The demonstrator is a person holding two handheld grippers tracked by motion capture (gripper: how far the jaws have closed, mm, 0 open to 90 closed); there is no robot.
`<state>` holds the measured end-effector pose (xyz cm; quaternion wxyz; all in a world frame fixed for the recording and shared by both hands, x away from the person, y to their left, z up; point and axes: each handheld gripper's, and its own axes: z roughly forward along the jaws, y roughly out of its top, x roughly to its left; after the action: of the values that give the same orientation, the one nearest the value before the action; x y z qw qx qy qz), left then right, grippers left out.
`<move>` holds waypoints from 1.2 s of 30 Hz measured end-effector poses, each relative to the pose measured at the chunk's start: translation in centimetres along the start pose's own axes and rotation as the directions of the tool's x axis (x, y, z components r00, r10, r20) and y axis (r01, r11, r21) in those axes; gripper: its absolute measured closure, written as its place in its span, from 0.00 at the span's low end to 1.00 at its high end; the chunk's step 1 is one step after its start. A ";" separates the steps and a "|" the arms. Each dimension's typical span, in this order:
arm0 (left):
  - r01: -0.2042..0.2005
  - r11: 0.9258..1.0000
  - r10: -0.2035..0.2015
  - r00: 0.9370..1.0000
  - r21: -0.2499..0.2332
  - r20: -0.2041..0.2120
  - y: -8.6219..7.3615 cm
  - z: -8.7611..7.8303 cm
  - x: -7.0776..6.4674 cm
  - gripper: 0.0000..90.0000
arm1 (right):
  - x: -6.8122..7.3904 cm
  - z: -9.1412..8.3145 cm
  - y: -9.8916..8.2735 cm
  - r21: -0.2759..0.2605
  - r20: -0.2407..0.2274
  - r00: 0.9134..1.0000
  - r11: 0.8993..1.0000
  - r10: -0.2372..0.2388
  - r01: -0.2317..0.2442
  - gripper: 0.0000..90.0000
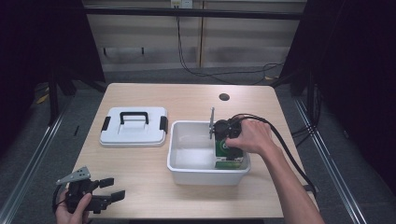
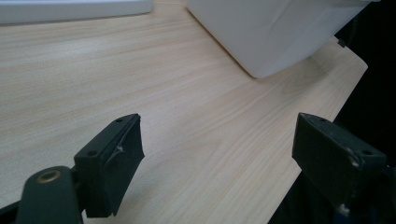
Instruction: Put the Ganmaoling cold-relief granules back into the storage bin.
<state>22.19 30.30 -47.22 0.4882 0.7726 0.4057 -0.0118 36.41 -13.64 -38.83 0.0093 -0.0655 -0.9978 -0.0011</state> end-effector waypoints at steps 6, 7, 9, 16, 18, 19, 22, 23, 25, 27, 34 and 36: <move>-0.001 1.000 0.001 1.000 0.000 0.000 0.0 0.0 0.0 0.18 | -0.1 0.8 0.2 0.011 0.000 1.000 1.000 -0.008 0.008 0.17; 0.000 1.000 0.000 1.000 0.000 0.000 0.0 0.0 0.0 0.18 | -0.1 1.0 0.2 0.013 -0.002 1.000 1.000 0.004 -0.004 0.17; 0.000 1.000 0.000 1.000 0.000 -0.001 0.0 0.0 0.0 0.18 | -0.2 1.4 0.1 0.013 -0.012 1.000 1.000 0.011 -0.011 0.16; -0.001 1.000 0.001 1.000 -0.001 -0.004 0.0 0.0 0.0 0.18 | -0.4 2.3 0.3 0.029 -0.014 1.000 0.999 0.027 -0.027 0.16; -0.001 1.000 0.001 1.000 0.002 0.000 0.0 0.0 0.0 0.18 | -0.3 2.4 0.4 0.040 -0.011 1.000 0.999 0.027 -0.027 0.16; -0.002 1.000 0.002 1.000 0.003 0.000 0.0 0.0 0.0 0.18 | -0.3 2.5 0.5 0.046 -0.011 1.000 0.999 0.019 -0.019 0.16; -0.004 1.000 0.004 1.000 0.006 -0.001 0.0 0.0 0.0 0.18 | -0.3 2.7 0.6 0.058 -0.018 0.999 0.998 0.034 -0.033 0.15; -0.001 1.000 0.001 1.000 0.003 0.000 0.0 0.0 0.0 0.18 | -0.4 2.7 0.6 0.056 -0.018 0.999 0.998 0.033 -0.032 0.15; -0.001 1.000 0.001 1.000 0.001 -0.003 0.0 0.0 0.1 0.18 | -0.4 2.8 0.6 0.056 -0.021 0.999 0.998 0.033 -0.032 0.15; 0.001 1.000 -0.001 1.000 0.003 -0.002 0.0 0.0 0.1 0.18 | -0.4 2.8 0.6 0.050 -0.022 0.999 0.998 0.034 -0.033 0.14; 0.001 1.000 -0.001 1.000 0.000 -0.002 0.0 0.0 0.1 0.18 | -0.4 2.9 0.5 0.054 -0.015 1.000 0.998 -0.015 0.016 0.14; 0.001 1.000 -0.001 1.000 0.001 -0.001 0.0 0.0 0.1 0.18 | -0.3 2.9 0.5 0.061 -0.014 1.000 0.998 -0.017 0.018 0.13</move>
<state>22.26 30.37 -47.25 0.4878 0.7726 0.4062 -0.0119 36.72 -13.19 -41.72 0.0182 -0.0566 -0.9978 0.0288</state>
